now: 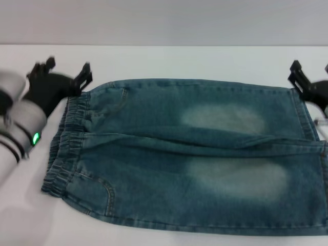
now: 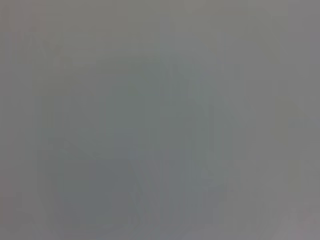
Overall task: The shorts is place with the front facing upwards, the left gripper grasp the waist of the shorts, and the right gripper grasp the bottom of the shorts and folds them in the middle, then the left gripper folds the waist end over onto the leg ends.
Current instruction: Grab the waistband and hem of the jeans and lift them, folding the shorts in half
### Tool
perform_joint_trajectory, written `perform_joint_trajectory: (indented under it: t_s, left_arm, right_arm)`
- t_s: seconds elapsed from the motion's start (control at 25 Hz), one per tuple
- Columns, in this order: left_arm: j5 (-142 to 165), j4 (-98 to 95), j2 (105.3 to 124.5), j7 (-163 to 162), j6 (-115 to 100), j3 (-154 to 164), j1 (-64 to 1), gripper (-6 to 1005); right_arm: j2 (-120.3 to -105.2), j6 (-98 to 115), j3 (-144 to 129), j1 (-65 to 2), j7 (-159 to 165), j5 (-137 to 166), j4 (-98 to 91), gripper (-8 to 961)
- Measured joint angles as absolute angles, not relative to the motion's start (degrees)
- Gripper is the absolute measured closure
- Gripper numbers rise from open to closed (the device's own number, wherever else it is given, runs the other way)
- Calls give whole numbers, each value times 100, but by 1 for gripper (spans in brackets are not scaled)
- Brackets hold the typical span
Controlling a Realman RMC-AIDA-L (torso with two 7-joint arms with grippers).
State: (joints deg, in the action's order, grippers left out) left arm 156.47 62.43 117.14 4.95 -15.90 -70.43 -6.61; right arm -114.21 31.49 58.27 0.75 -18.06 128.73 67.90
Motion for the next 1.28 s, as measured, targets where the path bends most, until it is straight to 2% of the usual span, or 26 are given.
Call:
perform_joint_trajectory:
  t_s: [0.04,0.08,0.12,0.16,0.24,0.28,0.52,0.64,0.92,1.28]
  left_arm:
    - [15764,6953,11715,608,-815,-7215,-516,166]
    - [15866,7578,11724,713,22,-7368,-423,166]
    - [15925,8078,11736,791,623,-7493,-378,167]
    - [15936,8429,11745,863,1248,-7608,-374,168]
    - [15938,9112,11755,969,2476,-7852,-416,169]
    - [15921,9389,11755,995,3045,-7976,-464,170]
    - [15847,10231,11781,1000,5541,-8541,-763,174]
    - [15843,10378,11787,982,6526,-8780,-929,177]
    - [15849,10542,11795,816,7732,-8914,-992,182]
    - [15886,10439,11795,450,8152,-8836,-1004,188]
  right_arm:
    - [-11428,2554,6081,220,-2018,12874,7199,162]
    - [-11497,1733,6513,379,-2239,12874,7790,162]
    - [-11750,-79,7406,585,-2482,12916,8734,162]
    - [-11750,-79,7406,585,-2482,12916,8734,162]
    - [-11889,-2236,8386,595,-2135,13069,9535,162]
    - [-11889,-2236,8386,595,-2135,13069,9535,162]
    - [-11860,-5727,9797,1,-661,14150,10438,163]
    - [-11876,-6632,10051,-22,-617,14292,10802,163]
    - [-11893,-7327,10188,427,-283,14699,11562,164]
    - [-11907,-7195,10111,474,-237,15184,11401,165]
